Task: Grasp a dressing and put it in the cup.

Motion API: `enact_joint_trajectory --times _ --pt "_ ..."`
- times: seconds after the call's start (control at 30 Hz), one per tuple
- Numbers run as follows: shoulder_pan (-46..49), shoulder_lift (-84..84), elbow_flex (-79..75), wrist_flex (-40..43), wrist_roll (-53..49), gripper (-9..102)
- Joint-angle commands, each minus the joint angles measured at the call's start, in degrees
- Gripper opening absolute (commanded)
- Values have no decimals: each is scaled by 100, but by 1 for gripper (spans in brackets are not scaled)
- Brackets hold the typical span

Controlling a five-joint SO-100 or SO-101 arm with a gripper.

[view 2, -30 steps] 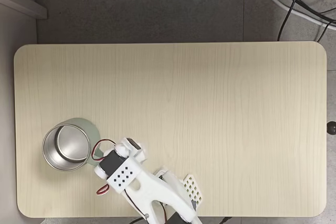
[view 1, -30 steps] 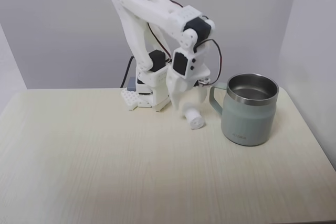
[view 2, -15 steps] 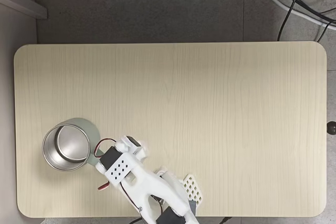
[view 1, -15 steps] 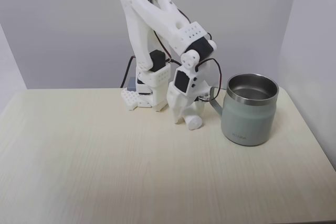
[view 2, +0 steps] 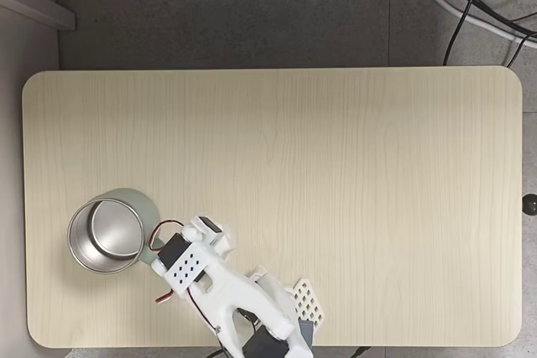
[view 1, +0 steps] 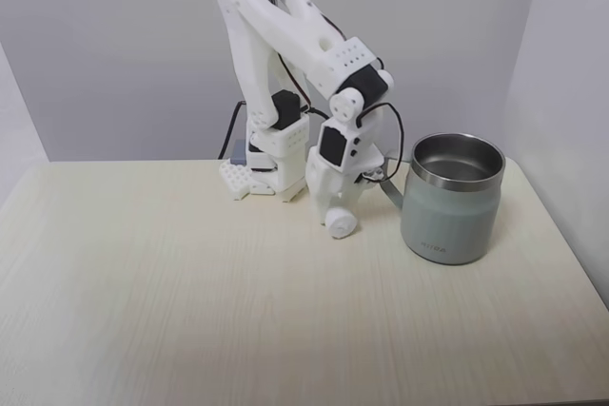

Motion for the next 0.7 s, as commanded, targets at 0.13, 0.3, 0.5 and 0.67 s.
enact_joint_trajectory --times 0.13,0.3,0.5,0.67 --pt "141 -1257 185 800 70 0" --pt "237 -2109 817 1907 -26 0" --pt "290 -2435 1907 2979 -141 0" --pt "281 -2382 2988 3691 -211 0"
